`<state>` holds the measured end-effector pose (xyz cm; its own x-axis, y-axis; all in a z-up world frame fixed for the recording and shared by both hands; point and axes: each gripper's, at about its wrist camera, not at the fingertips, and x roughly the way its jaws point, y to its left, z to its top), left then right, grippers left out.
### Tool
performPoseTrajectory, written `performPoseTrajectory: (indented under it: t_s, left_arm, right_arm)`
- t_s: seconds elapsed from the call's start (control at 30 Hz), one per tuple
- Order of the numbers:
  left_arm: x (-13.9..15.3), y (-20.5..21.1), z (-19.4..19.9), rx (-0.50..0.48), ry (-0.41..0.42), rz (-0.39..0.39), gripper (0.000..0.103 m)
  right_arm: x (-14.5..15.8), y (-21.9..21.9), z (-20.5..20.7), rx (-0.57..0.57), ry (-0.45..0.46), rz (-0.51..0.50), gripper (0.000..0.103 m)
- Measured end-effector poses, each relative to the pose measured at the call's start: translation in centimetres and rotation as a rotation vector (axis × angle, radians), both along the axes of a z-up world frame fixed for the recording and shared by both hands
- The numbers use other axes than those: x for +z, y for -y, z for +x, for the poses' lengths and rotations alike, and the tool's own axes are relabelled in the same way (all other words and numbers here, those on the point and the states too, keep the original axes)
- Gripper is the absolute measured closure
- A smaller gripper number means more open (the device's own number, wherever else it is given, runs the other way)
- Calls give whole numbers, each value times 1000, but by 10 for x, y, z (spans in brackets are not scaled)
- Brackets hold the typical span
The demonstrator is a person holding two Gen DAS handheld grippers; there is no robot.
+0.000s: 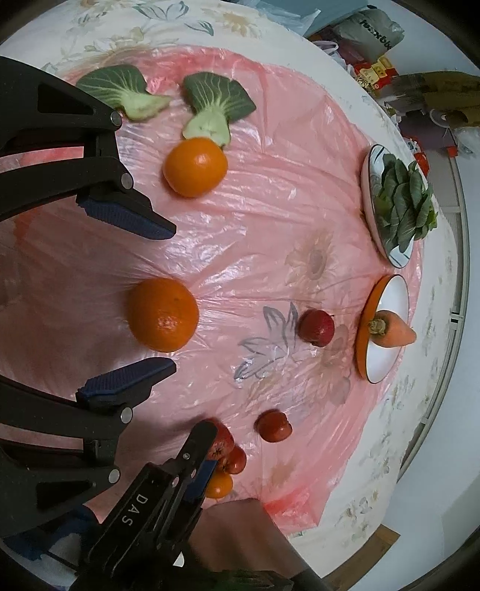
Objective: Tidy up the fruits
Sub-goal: 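Grasp an orange with the left gripper while the right gripper grasps a red apple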
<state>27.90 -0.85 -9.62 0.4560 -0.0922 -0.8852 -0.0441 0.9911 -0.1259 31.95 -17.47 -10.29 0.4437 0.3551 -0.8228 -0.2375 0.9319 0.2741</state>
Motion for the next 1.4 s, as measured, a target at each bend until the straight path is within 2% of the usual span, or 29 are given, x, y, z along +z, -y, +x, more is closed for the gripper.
performPoseTrajectory:
  t_s: [0.03, 0.07, 0.4, 1.0, 1.27, 1.4]
  left_arm:
    - [-2, 1, 2, -2, -5, 4, 43]
    - [-5, 3, 3, -5, -12, 8, 45]
    - [-21, 13, 6, -21, -40, 45, 65]
    - [-2, -21, -2, 25, -29, -117, 65]
    - [8, -25, -17, 15, -44, -112, 65]
    - [18, -16, -22, -21, -45, -92, 65]
  right_arm:
    - [-1, -1, 2, 7, -4, -6, 88]
    - [-3, -1, 3, 10, -8, -9, 90]
    - [-6, 1, 6, 14, -29, 11, 90]
    - [13, -6, -17, 27, -42, 63, 90]
    - [19, -8, -44, 20, -75, 116, 90]
    - [21, 3, -58, -6, -88, 131, 90]
